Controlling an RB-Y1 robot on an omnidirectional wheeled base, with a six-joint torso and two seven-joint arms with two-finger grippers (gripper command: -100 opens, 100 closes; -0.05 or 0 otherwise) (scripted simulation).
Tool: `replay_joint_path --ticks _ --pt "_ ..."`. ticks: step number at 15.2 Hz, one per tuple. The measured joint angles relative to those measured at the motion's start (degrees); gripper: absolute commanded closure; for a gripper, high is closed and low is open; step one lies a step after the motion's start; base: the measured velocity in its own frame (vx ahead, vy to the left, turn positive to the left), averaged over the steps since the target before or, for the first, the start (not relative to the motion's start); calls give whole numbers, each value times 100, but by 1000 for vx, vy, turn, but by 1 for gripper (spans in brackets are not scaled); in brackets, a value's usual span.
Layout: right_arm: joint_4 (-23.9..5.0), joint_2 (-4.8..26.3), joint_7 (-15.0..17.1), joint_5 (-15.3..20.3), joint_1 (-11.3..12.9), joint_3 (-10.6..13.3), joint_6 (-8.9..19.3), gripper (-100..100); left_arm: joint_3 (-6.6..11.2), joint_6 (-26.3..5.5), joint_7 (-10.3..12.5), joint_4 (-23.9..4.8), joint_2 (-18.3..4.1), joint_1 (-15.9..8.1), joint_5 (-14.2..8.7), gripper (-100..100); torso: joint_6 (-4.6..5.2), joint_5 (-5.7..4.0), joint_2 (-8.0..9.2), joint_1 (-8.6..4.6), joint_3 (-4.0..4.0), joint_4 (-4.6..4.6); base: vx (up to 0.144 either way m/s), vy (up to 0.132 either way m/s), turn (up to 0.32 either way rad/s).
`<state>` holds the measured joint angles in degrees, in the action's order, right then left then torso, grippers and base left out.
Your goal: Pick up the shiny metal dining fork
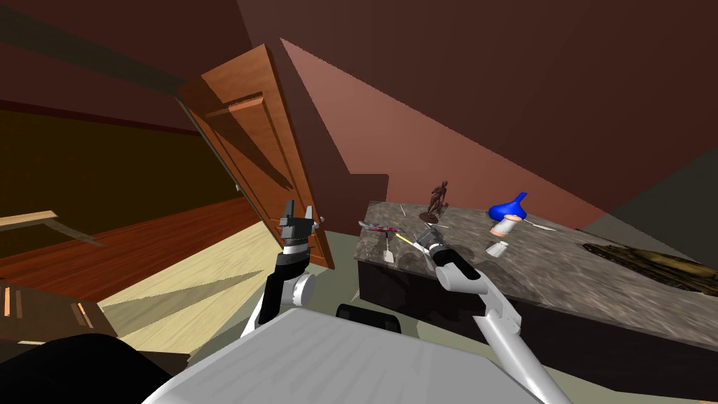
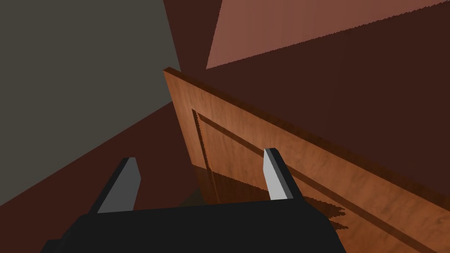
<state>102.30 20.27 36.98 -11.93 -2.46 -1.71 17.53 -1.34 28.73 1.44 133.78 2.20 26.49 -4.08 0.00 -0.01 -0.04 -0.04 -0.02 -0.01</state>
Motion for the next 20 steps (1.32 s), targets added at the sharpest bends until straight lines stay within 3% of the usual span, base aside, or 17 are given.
replay_joint_path --ticks 20 --pt "-1151 373 1627 -814 1168 -66 2266 -100 0 0 0 0 0 0 0 0 0 0 0 1 0 0 3 -5 -1"
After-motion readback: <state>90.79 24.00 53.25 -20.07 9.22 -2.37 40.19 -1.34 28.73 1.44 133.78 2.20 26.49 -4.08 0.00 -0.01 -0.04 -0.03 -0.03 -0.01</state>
